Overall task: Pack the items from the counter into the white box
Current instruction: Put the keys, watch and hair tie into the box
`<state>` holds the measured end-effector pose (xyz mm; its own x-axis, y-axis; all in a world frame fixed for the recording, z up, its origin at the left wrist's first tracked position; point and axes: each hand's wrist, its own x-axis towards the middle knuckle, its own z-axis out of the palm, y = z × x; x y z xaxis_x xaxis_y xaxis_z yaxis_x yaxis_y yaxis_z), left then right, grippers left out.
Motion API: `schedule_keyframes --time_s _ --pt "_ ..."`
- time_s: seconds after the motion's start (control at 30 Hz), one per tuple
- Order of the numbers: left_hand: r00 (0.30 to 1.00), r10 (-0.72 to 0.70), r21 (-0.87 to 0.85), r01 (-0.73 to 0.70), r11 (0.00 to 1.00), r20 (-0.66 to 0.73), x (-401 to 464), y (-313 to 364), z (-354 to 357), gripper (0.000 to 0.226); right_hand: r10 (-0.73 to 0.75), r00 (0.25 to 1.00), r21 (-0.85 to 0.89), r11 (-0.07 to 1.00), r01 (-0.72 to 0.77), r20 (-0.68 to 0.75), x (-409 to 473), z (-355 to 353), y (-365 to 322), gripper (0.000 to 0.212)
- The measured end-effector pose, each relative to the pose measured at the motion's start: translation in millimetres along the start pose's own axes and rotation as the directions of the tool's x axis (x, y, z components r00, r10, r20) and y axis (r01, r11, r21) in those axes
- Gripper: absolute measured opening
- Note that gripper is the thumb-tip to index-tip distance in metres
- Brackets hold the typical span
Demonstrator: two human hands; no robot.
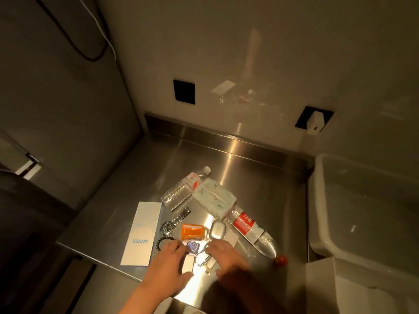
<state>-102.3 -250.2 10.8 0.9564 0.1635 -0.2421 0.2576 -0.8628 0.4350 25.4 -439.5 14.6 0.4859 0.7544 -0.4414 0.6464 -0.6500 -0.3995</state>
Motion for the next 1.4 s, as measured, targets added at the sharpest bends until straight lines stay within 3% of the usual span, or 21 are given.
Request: schedule_keyframes --time_s 0.17,0.37,0.4,0.5,0.6,0.7,0.9,1.03,1.2,1.4 --pt "0.998 0.063 0.056 -0.065 0.996 0.03 -2.5 -7.2 7.0 0.062 -0.017 0.999 -0.214 0.977 0.01 -0.031 11.9 19.3 -8.3 0.041" --pt "0.997 0.067 0.099 -0.07 0.993 0.026 -3.9 -7.0 12.9 0.063 -0.002 0.989 -0.2 0.979 -0.028 -0.146 -3.4 20.7 -11.8 0.009" --pt "0.998 0.062 0.098 -0.063 0.993 0.018 -4.1 -6.3 13.1 0.062 -0.016 0.978 -0.256 0.966 -0.039 -0.208 -5.8 21.2 -9.6 0.01" --pt "0.999 0.037 0.09 -0.037 0.995 -0.007 -4.8 -3.8 12.5 0.061 0.028 0.99 -0.236 0.97 -0.061 -0.142 -5.9 15.7 -7.7 0.024" --pt "0.999 0.026 0.074 -0.023 0.997 -0.038 -6.0 -1.9 10.1 0.061 0.012 0.968 -0.186 0.981 -0.061 -0.251 -15.2 17.9 -3.1 0.025" --pt "0.996 0.008 0.036 -0.005 0.999 -0.085 -8.1 1.6 5.6 0.06 0.008 0.979 -0.139 0.99 -0.037 -0.205 -20.0 25.0 0.1 0.032" --pt "0.986 -0.007 -0.004 0.006 1.0 -0.165 -10.7 16.2 -7.6 0.054 0.016 0.969 -0.015 1.0 -0.02 -0.248 -19.3 21.5 5.7 0.042" --pt "0.982 0.021 -0.006 -0.022 1.0 -0.189 -7.3 35.4 -22.2 0.064 0.027 0.93 0.043 0.999 -0.012 -0.367 -29.8 13.1 12.6 0.038" --pt "0.968 0.091 -0.015 -0.098 0.995 -0.233 10.2 74.0 -38.3 0.057 0.049 0.858 0.06 0.998 -0.021 -0.512 -59.7 -19.8 22.5 0.035" --pt "0.94 0.233 0.006 -0.239 0.971 -0.25 34.3 150.9 -42.2 0.061 0.186 0.776 0.159 0.981 -0.112 -0.603 -128.9 -66.2 53.3 0.038"
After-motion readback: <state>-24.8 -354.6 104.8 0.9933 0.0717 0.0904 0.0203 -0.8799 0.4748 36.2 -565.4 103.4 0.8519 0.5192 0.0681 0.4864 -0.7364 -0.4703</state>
